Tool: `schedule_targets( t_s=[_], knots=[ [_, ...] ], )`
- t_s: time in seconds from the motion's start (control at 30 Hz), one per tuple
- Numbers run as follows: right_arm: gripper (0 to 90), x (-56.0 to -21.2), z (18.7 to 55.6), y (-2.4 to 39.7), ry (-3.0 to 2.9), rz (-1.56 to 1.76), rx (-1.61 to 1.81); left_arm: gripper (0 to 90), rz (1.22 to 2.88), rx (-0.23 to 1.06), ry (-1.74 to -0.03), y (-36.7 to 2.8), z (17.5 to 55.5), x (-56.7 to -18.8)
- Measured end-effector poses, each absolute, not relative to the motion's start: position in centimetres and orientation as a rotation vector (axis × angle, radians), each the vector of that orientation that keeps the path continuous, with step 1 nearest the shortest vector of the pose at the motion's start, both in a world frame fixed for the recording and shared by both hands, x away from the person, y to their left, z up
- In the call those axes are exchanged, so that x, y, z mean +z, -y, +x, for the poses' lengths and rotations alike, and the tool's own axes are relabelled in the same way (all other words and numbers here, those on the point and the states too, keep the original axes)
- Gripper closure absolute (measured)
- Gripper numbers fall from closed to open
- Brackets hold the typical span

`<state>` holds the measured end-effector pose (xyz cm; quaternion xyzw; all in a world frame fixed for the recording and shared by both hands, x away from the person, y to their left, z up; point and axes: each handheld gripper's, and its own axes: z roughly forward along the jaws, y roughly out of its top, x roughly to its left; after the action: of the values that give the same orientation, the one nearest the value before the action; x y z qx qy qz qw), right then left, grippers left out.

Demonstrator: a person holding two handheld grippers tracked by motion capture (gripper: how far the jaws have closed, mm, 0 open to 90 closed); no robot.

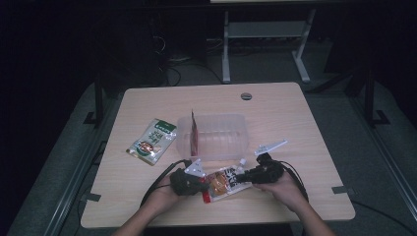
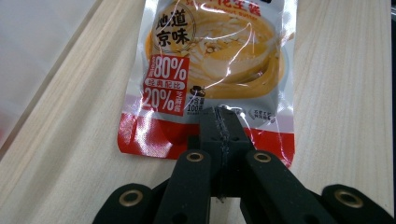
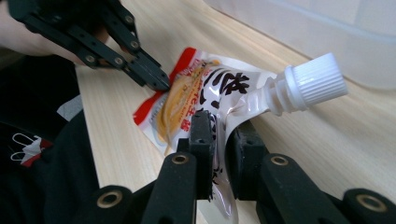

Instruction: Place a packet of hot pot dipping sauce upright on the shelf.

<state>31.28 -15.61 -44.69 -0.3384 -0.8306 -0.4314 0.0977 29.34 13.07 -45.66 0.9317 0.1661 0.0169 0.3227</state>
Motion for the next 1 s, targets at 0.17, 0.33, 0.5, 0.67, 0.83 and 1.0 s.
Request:
schedule_targets(
  t_s=[0.17, 0.33, 0.5, 0.67, 0.83, 1.0],
  knots=[
    [86.2, -43.7, 31.1, 15.4, 2.455, -0.962, -1.328, 90.0, 2.446, 0.047, -0.433, -13.1, 29.3, -45.7],
    [87.7, -43.0, 30.8, 15.0, 2.497, -0.918, -1.338, 90.0, 2.438, 0.048, -0.437, -13.0, 29.2, -45.7],
    [89.0, -42.5, 30.6, 14.8, 2.525, -0.888, -1.331, 89.8, 2.434, 0.038, -0.434, -13.0, 29.0, -45.7],
    [89.4, -42.0, 30.5, 15.3, 2.523, -0.898, -1.344, 83.8, 2.377, -0.013, -0.444, -13.6, 29.0, -45.0],
    [89.5, -41.7, 30.5, 15.5, 2.529, -0.893, -1.356, 75.2, 2.348, -0.005, -0.449, -14.2, 28.9, -44.5],
    [89.6, -41.2, 30.2, 15.6, 2.53, -0.887, -1.374, 62.1, 2.335, -0.011, -0.454, -15.0, 28.5, -44.1]
  ],
)
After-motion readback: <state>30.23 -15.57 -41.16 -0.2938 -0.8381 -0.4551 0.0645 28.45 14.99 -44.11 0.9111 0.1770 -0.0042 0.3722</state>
